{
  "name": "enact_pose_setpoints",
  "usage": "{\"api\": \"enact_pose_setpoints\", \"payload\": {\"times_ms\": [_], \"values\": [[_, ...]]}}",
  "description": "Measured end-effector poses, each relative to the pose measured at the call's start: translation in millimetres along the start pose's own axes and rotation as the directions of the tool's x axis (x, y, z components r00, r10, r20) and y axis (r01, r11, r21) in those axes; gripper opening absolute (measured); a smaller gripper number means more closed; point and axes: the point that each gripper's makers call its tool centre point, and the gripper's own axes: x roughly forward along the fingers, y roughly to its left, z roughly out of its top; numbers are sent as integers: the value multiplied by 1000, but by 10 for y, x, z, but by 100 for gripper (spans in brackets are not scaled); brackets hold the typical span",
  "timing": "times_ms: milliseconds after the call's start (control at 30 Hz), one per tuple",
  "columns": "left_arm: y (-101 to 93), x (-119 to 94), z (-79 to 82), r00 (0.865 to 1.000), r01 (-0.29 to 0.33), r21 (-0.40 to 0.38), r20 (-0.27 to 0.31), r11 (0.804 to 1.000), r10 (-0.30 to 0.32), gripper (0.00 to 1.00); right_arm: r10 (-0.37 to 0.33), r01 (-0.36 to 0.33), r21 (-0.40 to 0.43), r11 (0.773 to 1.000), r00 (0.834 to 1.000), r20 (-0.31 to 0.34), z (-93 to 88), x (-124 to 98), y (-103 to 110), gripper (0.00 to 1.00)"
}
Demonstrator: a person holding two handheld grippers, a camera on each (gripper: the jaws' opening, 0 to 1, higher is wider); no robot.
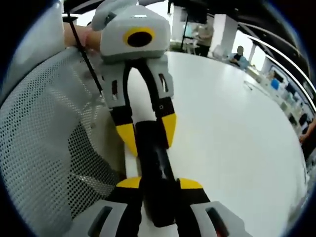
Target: Press the specified remote control buttons in sequence, fully releasing each button before pressing the next.
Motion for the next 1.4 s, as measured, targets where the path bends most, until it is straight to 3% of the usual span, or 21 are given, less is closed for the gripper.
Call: {"api": "enact_pose_setpoints", "payload": {"times_ms": [400,700,800,967,1067,1300,1400], "values": [[68,-46,-29,998,-38,-58,-47,998,35,28,-5,4,46,999,1000,21,19,18,-10,23],[153,-129,-15,998,-62,-175,-33,983,57,36,-5,3,60,998,999,31,23,22,-15,23],[170,-140,-24,997,-69,-164,-35,984,64,38,-3,1,61,998,999,33,23,22,-17,23],[214,-169,43,997,-69,-236,0,969,71,42,-4,2,61,998,999,32,17,22,-16,23],[240,-190,57,997,-72,-237,3,969,75,45,-3,1,60,998,999,32,16,21,-15,23],[393,-330,137,988,-132,-271,44,954,149,51,-3,1,61,998,1000,31,14,23,-22,23],[441,-376,98,982,-178,-247,21,953,189,51,-3,1,62,998,999,32,13,24,-25,23]]}}
